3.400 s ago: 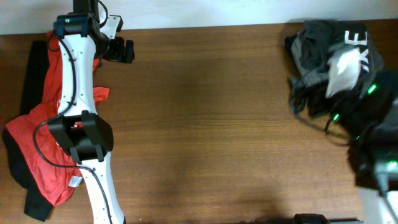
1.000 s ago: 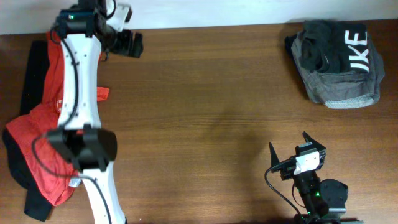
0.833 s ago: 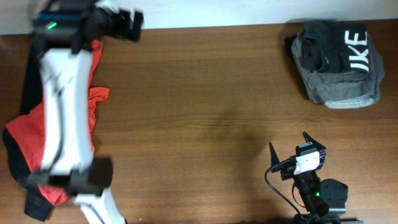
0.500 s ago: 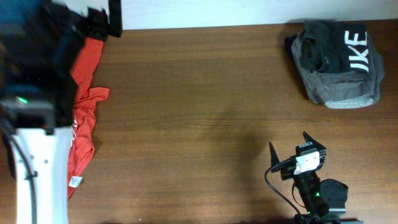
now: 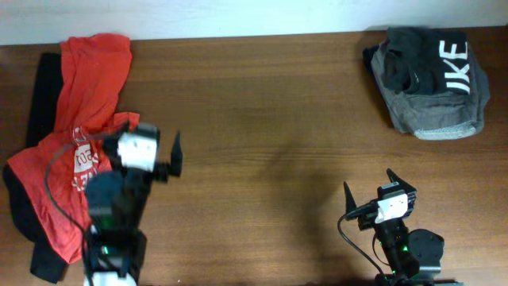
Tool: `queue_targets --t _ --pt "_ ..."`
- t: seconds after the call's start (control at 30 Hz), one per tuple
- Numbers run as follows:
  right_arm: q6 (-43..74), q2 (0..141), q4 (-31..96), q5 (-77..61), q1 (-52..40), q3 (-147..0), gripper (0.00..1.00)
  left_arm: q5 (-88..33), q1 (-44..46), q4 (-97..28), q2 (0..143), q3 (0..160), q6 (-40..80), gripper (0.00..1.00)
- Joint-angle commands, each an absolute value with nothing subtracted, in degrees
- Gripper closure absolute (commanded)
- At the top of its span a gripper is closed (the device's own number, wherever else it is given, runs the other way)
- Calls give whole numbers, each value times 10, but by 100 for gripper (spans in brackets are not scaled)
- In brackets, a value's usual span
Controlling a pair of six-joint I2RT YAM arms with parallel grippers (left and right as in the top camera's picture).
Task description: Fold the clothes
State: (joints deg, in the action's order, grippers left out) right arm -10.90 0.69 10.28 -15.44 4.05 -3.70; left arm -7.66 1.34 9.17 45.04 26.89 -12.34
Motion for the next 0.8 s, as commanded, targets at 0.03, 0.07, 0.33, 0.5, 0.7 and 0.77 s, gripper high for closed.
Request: queue_targets --t 0.03,0.07,0.33,0.5,0.7,0.77 --pt "-105 2 104 -149 37 -33 1 -77 10 137 364 149 -118 1" --pt "-105 2 104 -149 37 -33 1 -77 10 150 347 127 -118 1" --pt "-105 2 104 -149 37 -33 1 -75 10 194 222 4 -118 1" --pt "-105 2 104 -149 37 -33 1 -61 9 130 156 6 -119 1" --pt "-105 2 104 -149 37 -33 1 -61 6 31 76 6 -119 1" --pt "-105 2 104 -149 37 -33 1 -61 5 0 50 6 -125 1"
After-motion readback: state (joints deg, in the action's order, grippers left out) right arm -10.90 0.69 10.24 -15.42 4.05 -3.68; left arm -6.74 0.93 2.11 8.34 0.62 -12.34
